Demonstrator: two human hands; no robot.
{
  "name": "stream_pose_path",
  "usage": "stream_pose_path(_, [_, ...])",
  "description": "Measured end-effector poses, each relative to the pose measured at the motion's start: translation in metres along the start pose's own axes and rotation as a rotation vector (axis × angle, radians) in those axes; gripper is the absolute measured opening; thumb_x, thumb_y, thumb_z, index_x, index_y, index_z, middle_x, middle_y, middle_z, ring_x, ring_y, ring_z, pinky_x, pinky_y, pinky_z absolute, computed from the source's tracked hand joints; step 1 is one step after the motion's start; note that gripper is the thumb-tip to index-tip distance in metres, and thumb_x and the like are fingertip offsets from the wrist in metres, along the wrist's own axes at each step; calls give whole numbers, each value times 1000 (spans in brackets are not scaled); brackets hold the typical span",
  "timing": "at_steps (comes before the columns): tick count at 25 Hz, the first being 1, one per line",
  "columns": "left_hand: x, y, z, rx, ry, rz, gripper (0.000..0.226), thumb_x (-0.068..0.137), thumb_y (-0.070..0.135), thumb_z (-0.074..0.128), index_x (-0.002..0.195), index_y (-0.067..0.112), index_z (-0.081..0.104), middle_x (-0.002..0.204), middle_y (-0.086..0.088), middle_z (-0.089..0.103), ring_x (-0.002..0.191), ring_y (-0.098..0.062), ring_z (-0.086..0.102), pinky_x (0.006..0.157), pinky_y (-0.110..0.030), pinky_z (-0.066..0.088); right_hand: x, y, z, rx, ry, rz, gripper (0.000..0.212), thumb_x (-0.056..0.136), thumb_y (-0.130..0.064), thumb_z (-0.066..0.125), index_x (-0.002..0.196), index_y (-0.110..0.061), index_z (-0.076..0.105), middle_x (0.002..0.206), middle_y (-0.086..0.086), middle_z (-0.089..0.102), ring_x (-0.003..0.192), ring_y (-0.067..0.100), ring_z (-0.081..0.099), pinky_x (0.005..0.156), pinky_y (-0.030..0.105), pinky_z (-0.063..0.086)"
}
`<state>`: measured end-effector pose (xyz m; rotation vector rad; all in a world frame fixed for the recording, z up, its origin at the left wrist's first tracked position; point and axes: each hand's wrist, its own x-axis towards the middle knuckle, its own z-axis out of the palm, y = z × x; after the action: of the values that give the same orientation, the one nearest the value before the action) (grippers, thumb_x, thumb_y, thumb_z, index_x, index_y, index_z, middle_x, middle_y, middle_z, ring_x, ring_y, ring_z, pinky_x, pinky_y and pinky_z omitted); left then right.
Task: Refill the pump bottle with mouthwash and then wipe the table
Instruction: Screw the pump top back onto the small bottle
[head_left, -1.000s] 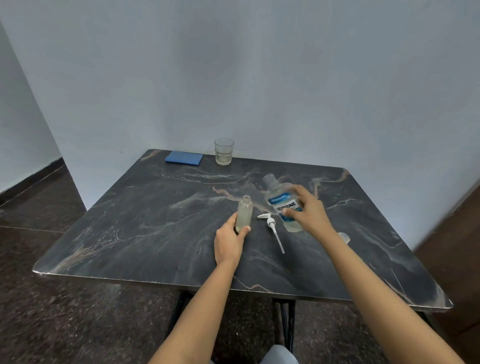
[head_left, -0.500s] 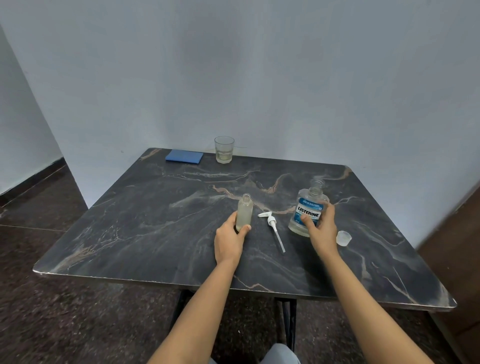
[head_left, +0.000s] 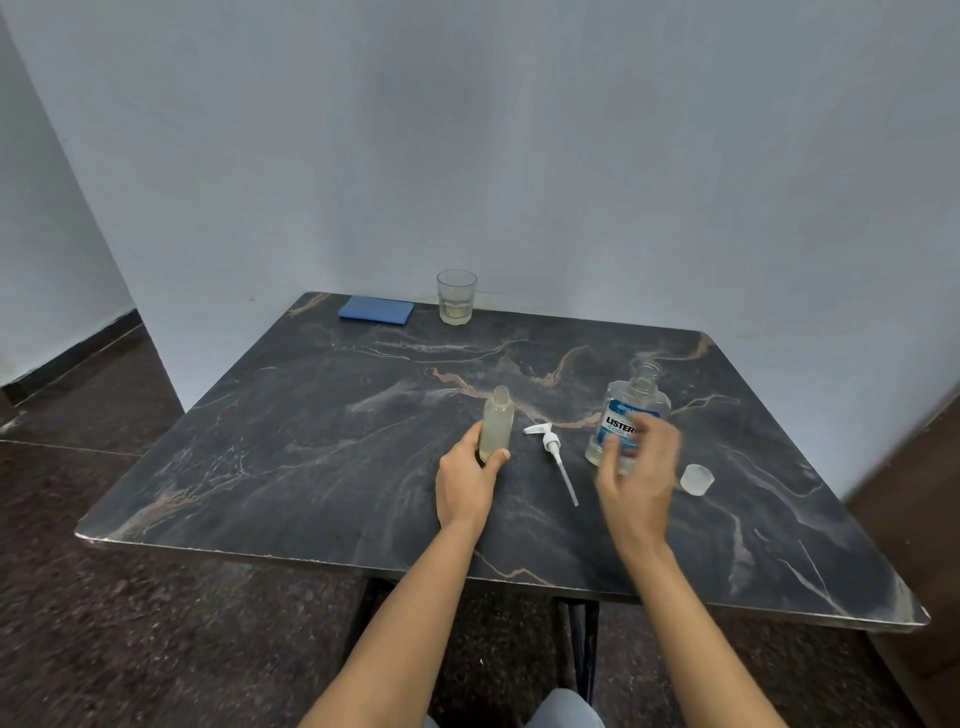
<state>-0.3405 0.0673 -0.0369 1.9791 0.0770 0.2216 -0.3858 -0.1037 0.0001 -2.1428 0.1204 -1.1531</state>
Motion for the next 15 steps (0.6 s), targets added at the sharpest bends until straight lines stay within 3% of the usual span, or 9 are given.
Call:
stream_pose_path(2, [-1, 2, -2, -2, -2, 1, 45, 87, 28, 69, 130, 27, 56, 109, 6, 69, 100, -13, 63, 88, -32, 51, 2, -15, 25, -154, -328, -53, 23, 92, -12, 55, 115, -8, 56, 112, 8, 55, 103, 22, 54, 84, 28, 45])
stream_pose_path(4, [-3, 4, -3, 3, -4, 7, 46, 87, 28, 69, 131, 26, 56, 111, 6, 68, 101, -12, 62, 88, -32, 50, 14, -19, 52, -395, -599, 28, 30, 95, -22, 52, 122, -10, 54, 118, 14, 53, 112, 30, 50, 88, 36, 46])
stream_pose_path(7, [-2, 4, -3, 7, -4, 6, 48, 86, 29, 69, 131, 27, 55, 114, 6, 68, 103, -12, 62, 90, -33, 51, 29, -17, 79, -666, -849, 111, 38, 95, -31, 53, 127, -12, 49, 125, 18, 52, 119, 36, 47, 92, 42, 45])
stream_pose_path(12, [-2, 3, -3, 14, -5, -2, 50, 86, 30, 69, 134, 27, 53, 117, 5, 67, 106, -13, 62, 94, -36, 50, 41, -14, 92, -628, -821, 58, 23, 92, -13, 51, 114, -11, 49, 112, 16, 63, 103, 34, 59, 80, 42, 50])
stream_pose_path(15, [-3, 4, -3, 13, -8, -6, 47, 87, 29, 68, 132, 28, 55, 114, 5, 68, 104, -14, 62, 91, -34, 50, 66, -32, 78, -259, -644, 118, 25, 89, -15, 57, 113, -13, 55, 103, 8, 67, 91, 24, 64, 80, 38, 55])
